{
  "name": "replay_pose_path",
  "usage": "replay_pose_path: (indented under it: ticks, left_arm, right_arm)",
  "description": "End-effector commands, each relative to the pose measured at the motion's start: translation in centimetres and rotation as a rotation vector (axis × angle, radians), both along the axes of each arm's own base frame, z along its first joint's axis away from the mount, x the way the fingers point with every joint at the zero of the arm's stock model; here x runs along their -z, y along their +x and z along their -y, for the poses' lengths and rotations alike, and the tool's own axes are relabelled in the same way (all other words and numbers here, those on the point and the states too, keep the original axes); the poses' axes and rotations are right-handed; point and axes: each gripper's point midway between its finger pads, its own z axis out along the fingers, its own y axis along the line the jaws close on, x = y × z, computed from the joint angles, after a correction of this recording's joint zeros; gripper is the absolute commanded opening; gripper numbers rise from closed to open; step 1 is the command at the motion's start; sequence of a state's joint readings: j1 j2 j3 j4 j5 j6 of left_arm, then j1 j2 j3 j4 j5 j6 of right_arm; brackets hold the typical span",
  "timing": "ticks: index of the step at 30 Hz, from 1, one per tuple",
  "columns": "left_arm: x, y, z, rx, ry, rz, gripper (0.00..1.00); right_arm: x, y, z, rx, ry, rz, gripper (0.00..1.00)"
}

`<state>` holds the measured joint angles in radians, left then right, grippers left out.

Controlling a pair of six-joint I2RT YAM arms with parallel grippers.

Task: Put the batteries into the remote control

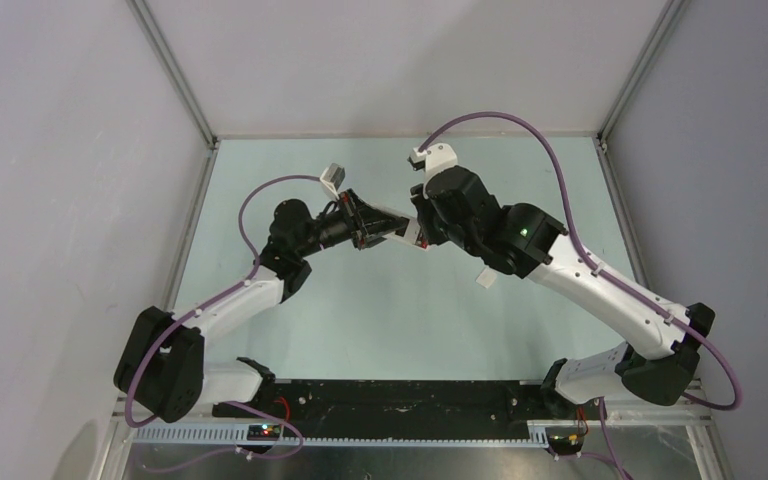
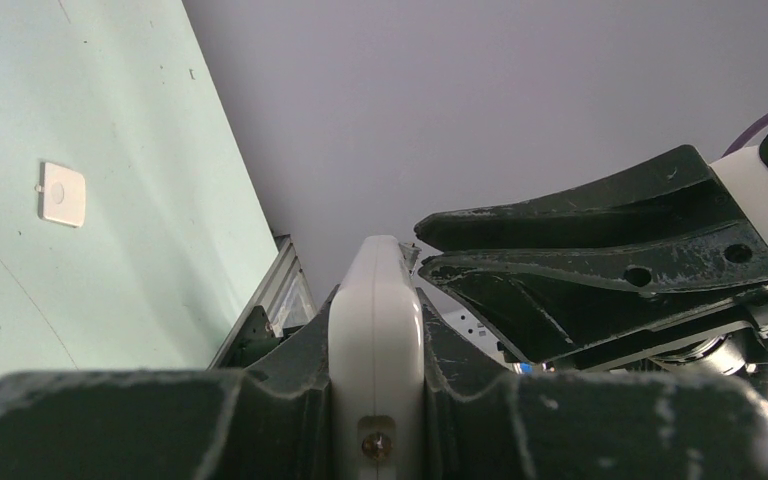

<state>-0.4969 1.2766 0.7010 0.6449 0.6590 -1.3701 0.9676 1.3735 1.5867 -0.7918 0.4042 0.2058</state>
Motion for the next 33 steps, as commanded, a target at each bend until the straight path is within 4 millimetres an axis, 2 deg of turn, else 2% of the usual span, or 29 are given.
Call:
replay_pose_path:
  ticks: [1, 19, 27, 33]
  left_arm:
    - [-1.2, -0.1, -0.1, 0.002, -0.022, 0.051, 0.00]
    - [-1.2, -0.1, -0.1, 0.002, -0.021, 0.054, 0.00]
    - [-1.2, 0.2, -0.1, -0.002, -0.020, 0.054, 0.00]
    - [-1.2, 0.4, 0.0, -0.005, -0.020, 0.053, 0.00]
  right_arm:
    - [-0.9, -0.4, 0.1, -0.021, 0.014, 0.022, 0.26]
    - [0.4, -1.3, 0.2, -0.079, 0.009, -0.060, 0.22]
    - [0.8, -1.7, 0.2, -0.088, 0.003, -0.092, 0.13]
    - [1.4, -2.2, 0.2, -0.093, 0.002, -0.130, 0.11]
